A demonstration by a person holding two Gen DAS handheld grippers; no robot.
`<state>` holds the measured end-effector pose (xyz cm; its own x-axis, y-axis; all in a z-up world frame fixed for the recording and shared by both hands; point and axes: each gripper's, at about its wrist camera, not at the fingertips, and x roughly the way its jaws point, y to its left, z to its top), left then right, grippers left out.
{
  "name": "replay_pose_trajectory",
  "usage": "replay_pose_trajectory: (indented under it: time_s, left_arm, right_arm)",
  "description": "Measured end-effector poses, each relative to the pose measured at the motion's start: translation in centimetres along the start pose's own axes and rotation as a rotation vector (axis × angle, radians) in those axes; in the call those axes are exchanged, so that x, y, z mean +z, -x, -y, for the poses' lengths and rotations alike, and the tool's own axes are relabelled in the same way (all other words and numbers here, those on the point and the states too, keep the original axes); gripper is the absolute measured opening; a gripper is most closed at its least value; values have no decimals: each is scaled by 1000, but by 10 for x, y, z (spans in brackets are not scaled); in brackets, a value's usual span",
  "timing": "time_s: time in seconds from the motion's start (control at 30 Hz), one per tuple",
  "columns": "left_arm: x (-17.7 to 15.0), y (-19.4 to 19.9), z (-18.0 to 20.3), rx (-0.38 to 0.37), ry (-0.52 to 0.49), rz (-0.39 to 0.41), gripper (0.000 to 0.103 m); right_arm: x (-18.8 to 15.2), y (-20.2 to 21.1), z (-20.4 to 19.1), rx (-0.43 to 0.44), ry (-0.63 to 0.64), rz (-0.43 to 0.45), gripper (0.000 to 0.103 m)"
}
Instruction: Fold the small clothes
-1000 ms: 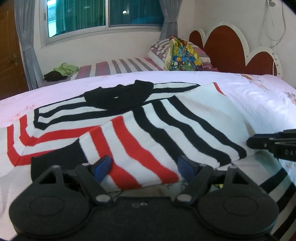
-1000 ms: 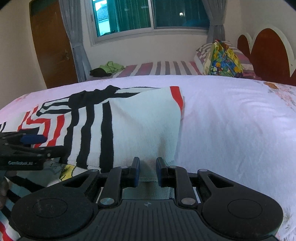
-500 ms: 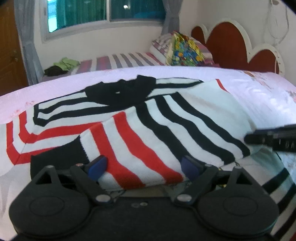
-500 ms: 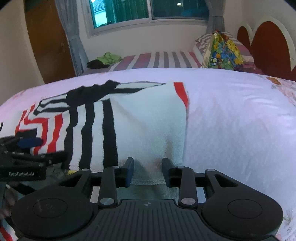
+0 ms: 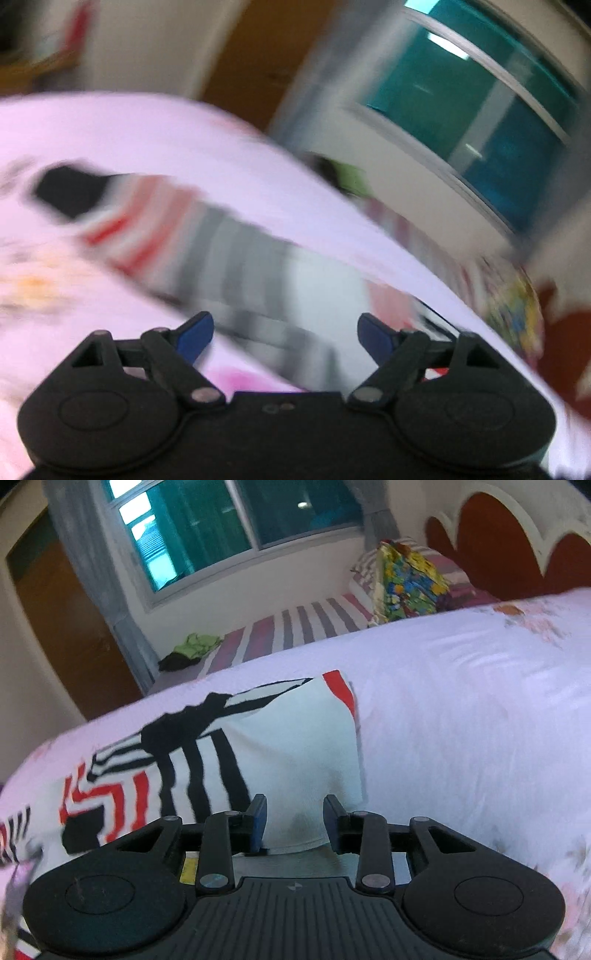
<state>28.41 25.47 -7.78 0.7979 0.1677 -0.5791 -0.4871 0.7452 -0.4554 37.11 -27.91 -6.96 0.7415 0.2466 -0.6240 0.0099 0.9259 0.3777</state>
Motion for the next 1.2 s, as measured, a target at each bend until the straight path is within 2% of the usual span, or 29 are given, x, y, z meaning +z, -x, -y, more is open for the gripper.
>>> replay_pose_trajectory:
  time_s: [0.07, 0.2, 0.27, 0.37, 0.43, 0.5, 0.53, 0.57, 0.63, 0.73, 0.83, 1.0, 1.2]
  left_arm:
    - [15, 1, -39, 23, 114, 24, 81]
    - [36, -4, -93, 4, 295, 40, 76]
    - [45, -11, -111, -36, 359, 38, 67]
    - [55, -22, -122, -61, 376, 32, 64]
    - [57, -27, -123, -56, 376, 33, 64]
    - [62, -31, -119, -36, 350, 32, 58]
    - [64, -34, -115, -21, 324, 24, 38]
    - [66, -40, -113, -23, 309, -1, 5]
    - [68, -46, -115, -56, 320, -24, 5]
    - [75, -34, -83, -116, 169, 35, 5]
    - [73, -25, -31, -208, -6, 36, 5]
    - [39, -26, 64, -349, -220, -49, 5]
    - [-24, -36, 165, -463, -341, -133, 5]
  right_arm:
    - [-3, 1, -12, -9, -19, 3, 34]
    - [-11, -5, -41, -21, -75, -2, 34]
    - [-12, -8, -53, -31, -112, 3, 34]
    - [-13, -10, -67, -33, -164, 6, 34]
    - [-14, -11, -76, -32, -179, 6, 34]
    - [-15, -11, -86, -32, -182, 5, 34]
    - [-16, -11, -91, -33, -180, 6, 34]
    - [-17, -9, -94, -35, -178, 8, 34]
    - [-19, -7, -96, -38, -178, 6, 34]
    - [-21, -5, -95, -50, -164, 9, 34]
    - [-22, -3, -89, -53, -169, 10, 34]
    - [-21, 2, -78, -45, -200, 23, 34]
    - [-17, 20, -58, -46, -189, 53, 34]
